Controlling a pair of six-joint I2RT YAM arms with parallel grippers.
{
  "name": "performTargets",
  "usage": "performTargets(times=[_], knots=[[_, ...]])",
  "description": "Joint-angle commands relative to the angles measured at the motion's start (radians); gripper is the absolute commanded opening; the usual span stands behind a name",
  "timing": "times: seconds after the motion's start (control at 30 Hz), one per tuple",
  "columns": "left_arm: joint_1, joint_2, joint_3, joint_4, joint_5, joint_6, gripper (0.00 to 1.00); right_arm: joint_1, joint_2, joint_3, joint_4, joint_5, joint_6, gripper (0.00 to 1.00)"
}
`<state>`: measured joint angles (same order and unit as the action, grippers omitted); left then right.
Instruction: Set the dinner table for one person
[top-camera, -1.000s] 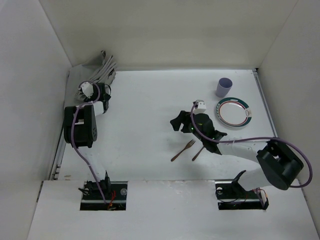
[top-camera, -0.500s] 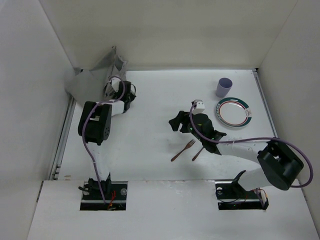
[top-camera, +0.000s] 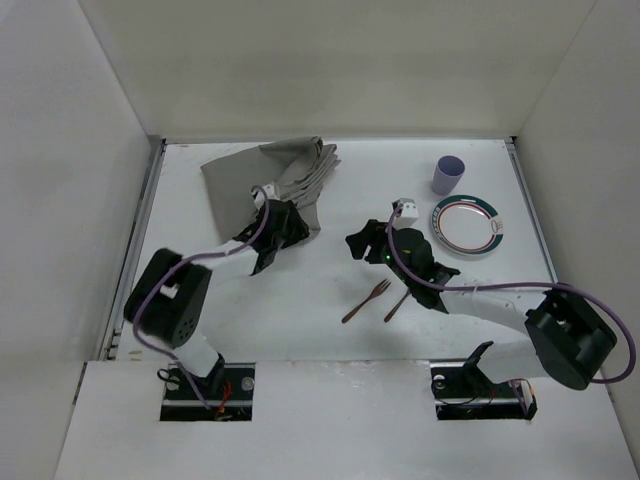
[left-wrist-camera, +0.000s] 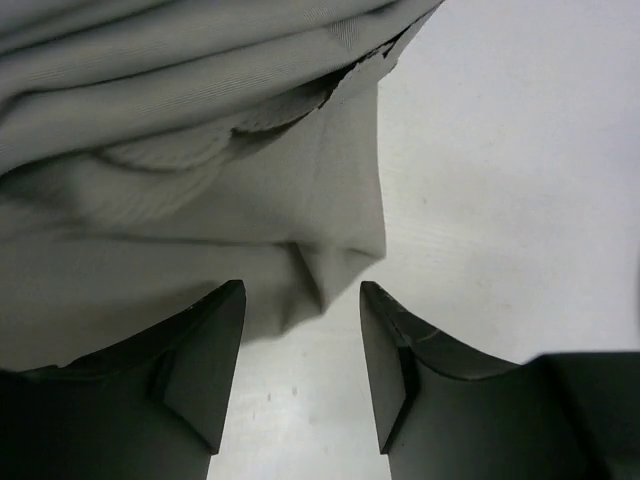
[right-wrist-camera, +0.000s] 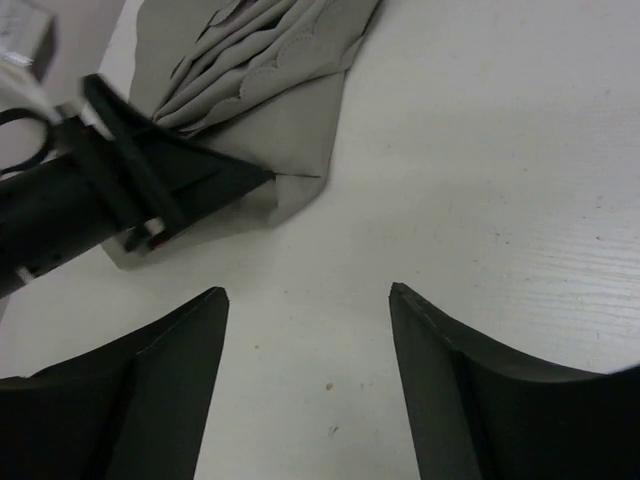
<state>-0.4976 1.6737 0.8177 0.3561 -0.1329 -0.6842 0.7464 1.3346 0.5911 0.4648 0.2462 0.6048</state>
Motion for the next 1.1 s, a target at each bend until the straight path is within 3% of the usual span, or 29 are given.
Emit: performTargets(times=[0.0,0.13,0.23,0.33,0.5,0.6,0.8,1.07], knots=[[0.0,-0.242,-0.089,0.029,-0.036,-0.018,0.5,-0.005,-0.018,0.001,0.055,0.021,-0.011,0.63],[0.012,-0.484,-0.221,0.032,-0.086,-0.044,0.52,0.0,0.015,0.035,0.031,0.015,-0.036,0.29],[0.041,-0.627,-0.334,0.006,-0.144,-0.107,0.52,0.015,0.061,0.1,-0.024,0.011,-0.06,0.25],[0.107,-0.738,-0.44,-0.058,-0.198,-0.207,0.52,0.07,0.15,0.231,-0.122,0.028,-0.083,0.31],[0.276,-0.871,-0.528,-0.178,-0.192,-0.268,0.53,0.15,0.357,0.488,-0.23,0.085,-0.125,0.64],[0.374,-0.954,-0.538,-0.264,-0.188,-0.271,0.54,0.175,0.487,0.671,-0.307,0.09,-0.149,0.75],[0.498,-1.028,-0.595,-0.309,-0.131,-0.339,0.56,0.187,0.796,1.083,-0.532,0.134,-0.146,0.82],[0.543,-0.916,-0.631,-0.157,0.027,-0.325,0.62,0.187,1.069,1.511,-0.738,0.153,-0.142,0.84]])
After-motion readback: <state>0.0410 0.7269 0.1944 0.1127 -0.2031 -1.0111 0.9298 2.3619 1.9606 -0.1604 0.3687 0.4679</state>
